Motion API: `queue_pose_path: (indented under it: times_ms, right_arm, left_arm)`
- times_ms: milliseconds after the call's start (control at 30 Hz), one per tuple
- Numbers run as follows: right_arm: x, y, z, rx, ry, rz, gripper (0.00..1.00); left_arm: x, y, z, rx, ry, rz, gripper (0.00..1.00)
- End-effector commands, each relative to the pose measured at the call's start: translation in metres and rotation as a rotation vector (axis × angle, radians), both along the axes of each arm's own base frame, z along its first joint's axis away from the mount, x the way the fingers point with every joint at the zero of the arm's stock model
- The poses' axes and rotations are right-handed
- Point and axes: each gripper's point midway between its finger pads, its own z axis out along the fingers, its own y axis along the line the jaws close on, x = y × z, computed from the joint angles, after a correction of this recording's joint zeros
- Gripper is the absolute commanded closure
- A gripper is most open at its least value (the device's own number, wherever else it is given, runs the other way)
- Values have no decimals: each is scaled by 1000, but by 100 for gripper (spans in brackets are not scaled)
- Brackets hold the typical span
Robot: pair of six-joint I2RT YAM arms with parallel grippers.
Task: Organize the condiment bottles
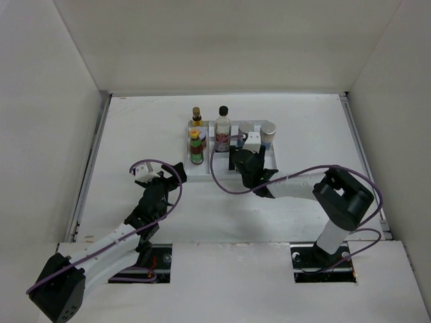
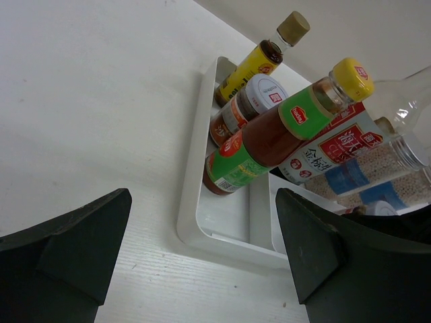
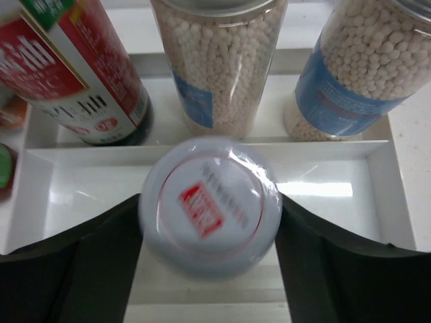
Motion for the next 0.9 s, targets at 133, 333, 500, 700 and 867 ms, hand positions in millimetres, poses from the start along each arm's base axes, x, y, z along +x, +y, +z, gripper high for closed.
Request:
queue_pose_path:
  times_ms: [133,333,500,700,867]
  right_arm:
    - [6,11,84,194,-170,-4,1]
    - [-17,-18,149,260,-268,4,0]
    - [-33,-102,195,339,-411,-160,0]
    - [-43,-194,184,454,-492,-367,0]
    - [-33,-252,127,484,-421,-539,0]
  left_arm:
    - [1,0,9,-36,-34,5,9]
    - [1,6,8,-29,-29,34,0]
    - [0,20,5,-25,-18,107,0]
    - [2,18,-2,-39,3,99,0]
    - [6,16,-12,-48,43,98,0]
